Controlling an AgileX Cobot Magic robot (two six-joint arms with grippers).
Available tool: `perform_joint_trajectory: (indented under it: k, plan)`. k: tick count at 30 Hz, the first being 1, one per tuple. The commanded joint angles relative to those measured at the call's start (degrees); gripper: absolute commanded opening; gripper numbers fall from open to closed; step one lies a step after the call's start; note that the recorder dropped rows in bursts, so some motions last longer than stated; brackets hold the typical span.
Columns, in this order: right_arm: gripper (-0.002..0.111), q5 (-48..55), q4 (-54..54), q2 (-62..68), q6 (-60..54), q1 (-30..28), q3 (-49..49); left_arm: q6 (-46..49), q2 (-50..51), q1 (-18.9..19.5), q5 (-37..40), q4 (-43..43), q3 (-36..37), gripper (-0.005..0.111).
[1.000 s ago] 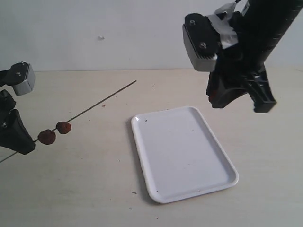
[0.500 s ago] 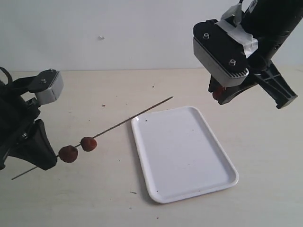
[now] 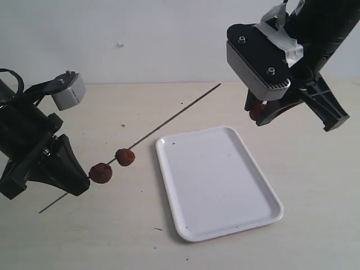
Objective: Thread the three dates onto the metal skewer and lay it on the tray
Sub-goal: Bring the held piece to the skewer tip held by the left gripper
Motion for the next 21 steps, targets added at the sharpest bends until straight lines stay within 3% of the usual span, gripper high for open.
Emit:
perform_joint_trajectory:
  k: [1,8,16,21]
  plan:
    - [0.028,-1.6,1.0,-1.1,-3.3,0.1,0.3,-1.3,-0.5,-0.3,0.2,-1.5,0.3,0.0]
    - [0.028,-3.5,-4.8,-1.3,-7.6,0.4,-0.7,-5.4,-0.4,-2.5,0.2,-1.2,1.6,0.0]
    - [0.028,-3.3,-15.2,-1.3,-7.5,8.2,-1.6,-12.3,-0.3,-5.2,0.2,-1.4,1.6,0.0]
    - [0.028,-3.6,-18.2,-1.3,-6.0,9.4,-1.6,-14.3,-0.3,-5.2,0.2,-2.0,1.6,0.0]
